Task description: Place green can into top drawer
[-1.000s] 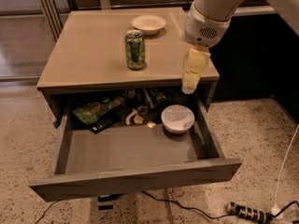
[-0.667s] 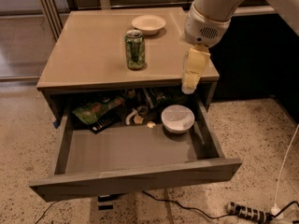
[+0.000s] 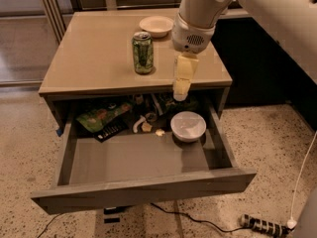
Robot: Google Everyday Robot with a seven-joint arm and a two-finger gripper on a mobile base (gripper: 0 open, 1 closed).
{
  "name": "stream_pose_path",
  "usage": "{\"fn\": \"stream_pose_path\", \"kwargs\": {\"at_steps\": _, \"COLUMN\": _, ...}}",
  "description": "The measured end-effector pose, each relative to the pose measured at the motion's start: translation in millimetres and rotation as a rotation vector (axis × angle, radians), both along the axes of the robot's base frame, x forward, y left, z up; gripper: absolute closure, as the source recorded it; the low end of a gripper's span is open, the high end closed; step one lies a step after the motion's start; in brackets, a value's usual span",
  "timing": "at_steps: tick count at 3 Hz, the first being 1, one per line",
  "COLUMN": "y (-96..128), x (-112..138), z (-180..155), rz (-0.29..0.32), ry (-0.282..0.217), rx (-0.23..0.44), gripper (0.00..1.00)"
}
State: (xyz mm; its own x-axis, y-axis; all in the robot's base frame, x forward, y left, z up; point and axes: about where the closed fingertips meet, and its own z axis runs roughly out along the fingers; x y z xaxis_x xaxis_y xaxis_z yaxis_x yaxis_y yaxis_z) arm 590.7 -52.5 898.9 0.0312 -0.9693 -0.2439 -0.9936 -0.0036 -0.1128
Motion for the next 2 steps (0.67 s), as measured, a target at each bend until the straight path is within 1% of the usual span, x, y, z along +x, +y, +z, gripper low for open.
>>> {"fn": "stream_pose_path", "kwargs": {"at_steps": 1, "y": -1, "x": 5, "z": -1, "rz": -0.009, "ry": 0.001, "rx": 0.016, "gripper": 0.00}}
{"fn": "stream_pose_path", "kwargs": {"at_steps": 2, "y": -4, "x": 16, "z": -4, "rz": -0.032, "ry": 0.003, "rx": 0.054, "gripper": 0.00}}
